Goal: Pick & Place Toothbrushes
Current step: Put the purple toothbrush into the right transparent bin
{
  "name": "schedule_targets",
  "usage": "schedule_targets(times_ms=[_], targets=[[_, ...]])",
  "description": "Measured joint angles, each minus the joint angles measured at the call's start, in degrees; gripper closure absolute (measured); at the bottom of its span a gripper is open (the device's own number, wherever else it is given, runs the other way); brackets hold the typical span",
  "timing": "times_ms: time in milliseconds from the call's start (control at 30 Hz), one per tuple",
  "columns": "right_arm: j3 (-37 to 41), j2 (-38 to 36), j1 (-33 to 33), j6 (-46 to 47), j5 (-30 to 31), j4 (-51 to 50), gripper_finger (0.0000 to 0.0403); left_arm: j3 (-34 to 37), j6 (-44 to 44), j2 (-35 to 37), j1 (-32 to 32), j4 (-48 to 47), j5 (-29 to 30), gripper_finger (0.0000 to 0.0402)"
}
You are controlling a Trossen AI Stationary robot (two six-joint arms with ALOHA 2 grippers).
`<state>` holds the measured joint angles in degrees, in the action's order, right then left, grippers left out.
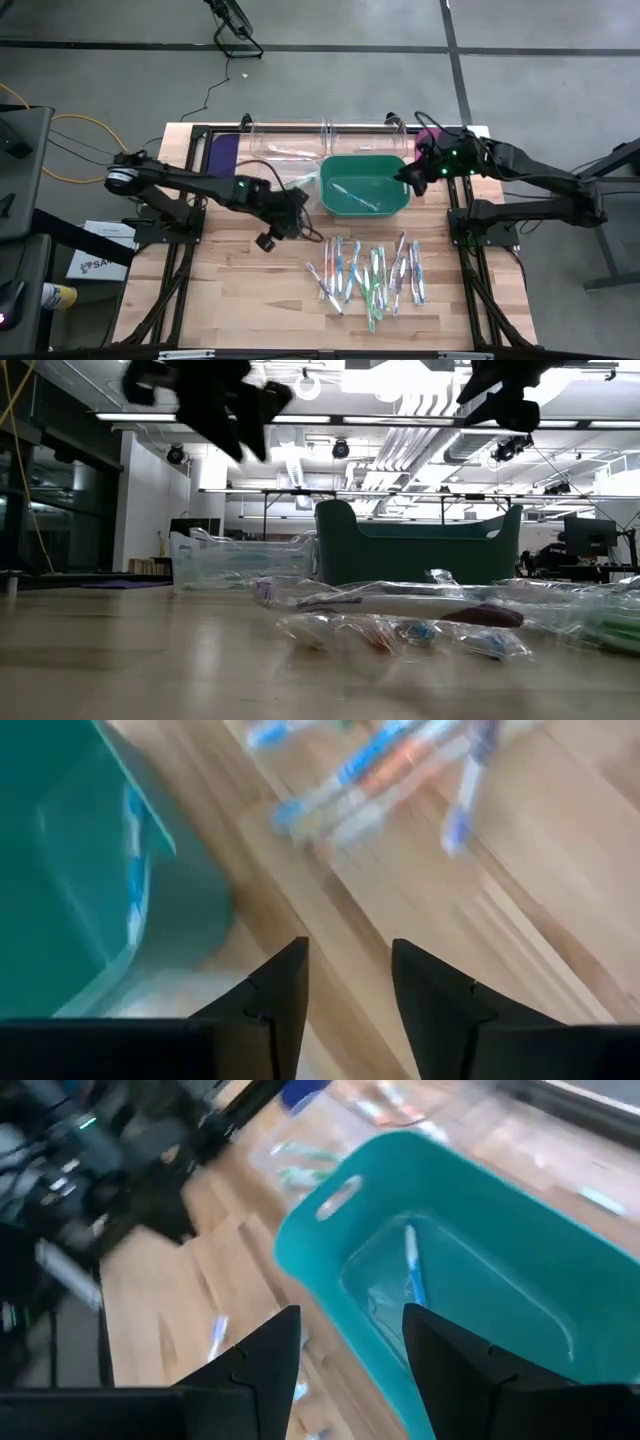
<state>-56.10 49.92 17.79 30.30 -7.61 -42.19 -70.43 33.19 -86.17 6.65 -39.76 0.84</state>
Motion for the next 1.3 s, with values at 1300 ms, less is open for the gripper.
schedule_targets(times_ms=[1300], targets=[[0.02,8.42,-23.12,-28.65,1.72,-0.92,0.0232,0.37,-0.54,-20.26,8.4,15.15,-6.93,0.0201]])
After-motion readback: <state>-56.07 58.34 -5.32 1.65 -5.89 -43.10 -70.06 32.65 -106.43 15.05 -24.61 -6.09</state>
